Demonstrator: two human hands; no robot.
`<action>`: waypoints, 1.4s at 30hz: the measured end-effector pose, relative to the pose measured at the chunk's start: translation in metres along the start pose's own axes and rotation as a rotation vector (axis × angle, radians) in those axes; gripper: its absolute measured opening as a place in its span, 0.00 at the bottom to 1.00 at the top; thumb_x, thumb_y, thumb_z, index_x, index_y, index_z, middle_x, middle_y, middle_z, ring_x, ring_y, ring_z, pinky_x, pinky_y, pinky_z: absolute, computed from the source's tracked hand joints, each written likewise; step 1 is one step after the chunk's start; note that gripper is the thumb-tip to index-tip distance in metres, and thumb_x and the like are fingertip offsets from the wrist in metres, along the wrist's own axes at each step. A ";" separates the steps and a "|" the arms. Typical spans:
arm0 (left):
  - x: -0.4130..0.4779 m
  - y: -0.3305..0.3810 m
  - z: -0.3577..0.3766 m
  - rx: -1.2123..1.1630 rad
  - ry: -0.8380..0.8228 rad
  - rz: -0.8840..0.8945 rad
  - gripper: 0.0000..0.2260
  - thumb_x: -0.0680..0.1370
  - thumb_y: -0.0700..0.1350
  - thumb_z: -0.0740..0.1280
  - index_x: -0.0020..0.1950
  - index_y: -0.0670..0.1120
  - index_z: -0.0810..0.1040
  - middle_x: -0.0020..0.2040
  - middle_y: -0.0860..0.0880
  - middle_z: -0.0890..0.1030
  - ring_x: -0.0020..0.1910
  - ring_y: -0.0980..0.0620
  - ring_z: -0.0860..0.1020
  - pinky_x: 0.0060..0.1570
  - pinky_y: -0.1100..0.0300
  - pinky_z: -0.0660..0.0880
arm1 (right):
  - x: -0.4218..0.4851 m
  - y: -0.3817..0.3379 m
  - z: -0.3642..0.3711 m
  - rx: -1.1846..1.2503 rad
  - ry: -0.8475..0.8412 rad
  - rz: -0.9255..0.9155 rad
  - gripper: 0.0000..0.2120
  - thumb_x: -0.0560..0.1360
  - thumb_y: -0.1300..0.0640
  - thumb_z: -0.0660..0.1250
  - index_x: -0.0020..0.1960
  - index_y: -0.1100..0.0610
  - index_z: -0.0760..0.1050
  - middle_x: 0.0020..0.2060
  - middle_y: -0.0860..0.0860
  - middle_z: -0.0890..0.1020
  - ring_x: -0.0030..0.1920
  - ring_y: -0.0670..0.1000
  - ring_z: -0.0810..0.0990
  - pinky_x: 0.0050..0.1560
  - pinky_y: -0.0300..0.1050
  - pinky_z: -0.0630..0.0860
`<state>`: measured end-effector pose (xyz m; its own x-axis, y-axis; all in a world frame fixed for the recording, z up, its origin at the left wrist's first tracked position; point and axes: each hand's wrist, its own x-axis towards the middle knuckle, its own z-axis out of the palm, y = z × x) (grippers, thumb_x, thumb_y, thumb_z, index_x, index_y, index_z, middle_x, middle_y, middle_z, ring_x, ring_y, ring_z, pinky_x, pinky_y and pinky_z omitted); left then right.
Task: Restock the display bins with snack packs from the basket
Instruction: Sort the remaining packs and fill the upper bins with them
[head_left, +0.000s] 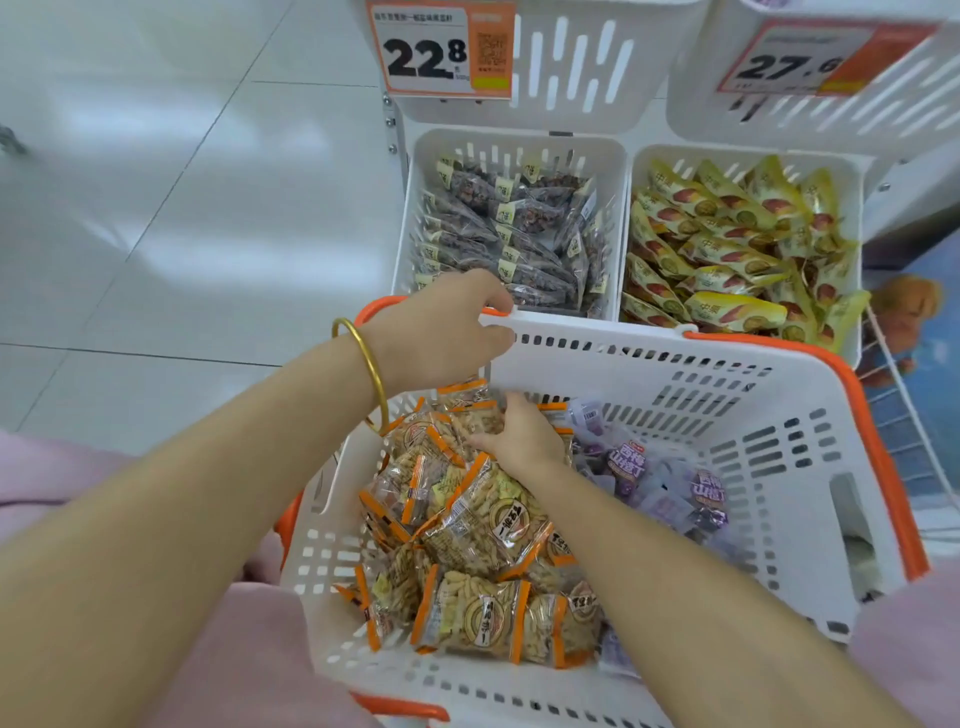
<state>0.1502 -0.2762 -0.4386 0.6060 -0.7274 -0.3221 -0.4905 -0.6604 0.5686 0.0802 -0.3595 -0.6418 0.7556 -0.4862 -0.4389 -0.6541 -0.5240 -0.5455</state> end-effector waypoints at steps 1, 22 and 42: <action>0.000 0.000 0.000 -0.013 0.010 0.001 0.15 0.80 0.45 0.61 0.66 0.47 0.70 0.62 0.48 0.74 0.49 0.52 0.73 0.48 0.59 0.70 | -0.001 0.000 -0.003 0.109 -0.029 0.011 0.27 0.71 0.50 0.73 0.64 0.57 0.67 0.52 0.52 0.77 0.52 0.55 0.79 0.51 0.54 0.77; -0.013 0.078 0.034 -0.936 -0.121 0.026 0.23 0.64 0.38 0.67 0.59 0.41 0.72 0.45 0.43 0.78 0.43 0.46 0.77 0.47 0.48 0.77 | -0.107 -0.030 -0.199 0.943 0.070 -0.161 0.18 0.78 0.41 0.59 0.42 0.53 0.79 0.33 0.47 0.79 0.29 0.41 0.75 0.27 0.34 0.70; -0.005 0.071 0.054 -0.887 -0.099 0.033 0.13 0.80 0.48 0.61 0.61 0.43 0.73 0.55 0.42 0.79 0.53 0.45 0.77 0.59 0.43 0.74 | -0.111 -0.012 -0.229 1.211 0.426 0.097 0.15 0.75 0.59 0.55 0.30 0.54 0.63 0.26 0.49 0.62 0.27 0.48 0.57 0.27 0.40 0.56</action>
<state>0.0787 -0.3298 -0.4378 0.5231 -0.7835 -0.3354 0.1832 -0.2810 0.9421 -0.0036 -0.4591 -0.4228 0.4892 -0.7880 -0.3739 -0.0874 0.3822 -0.9199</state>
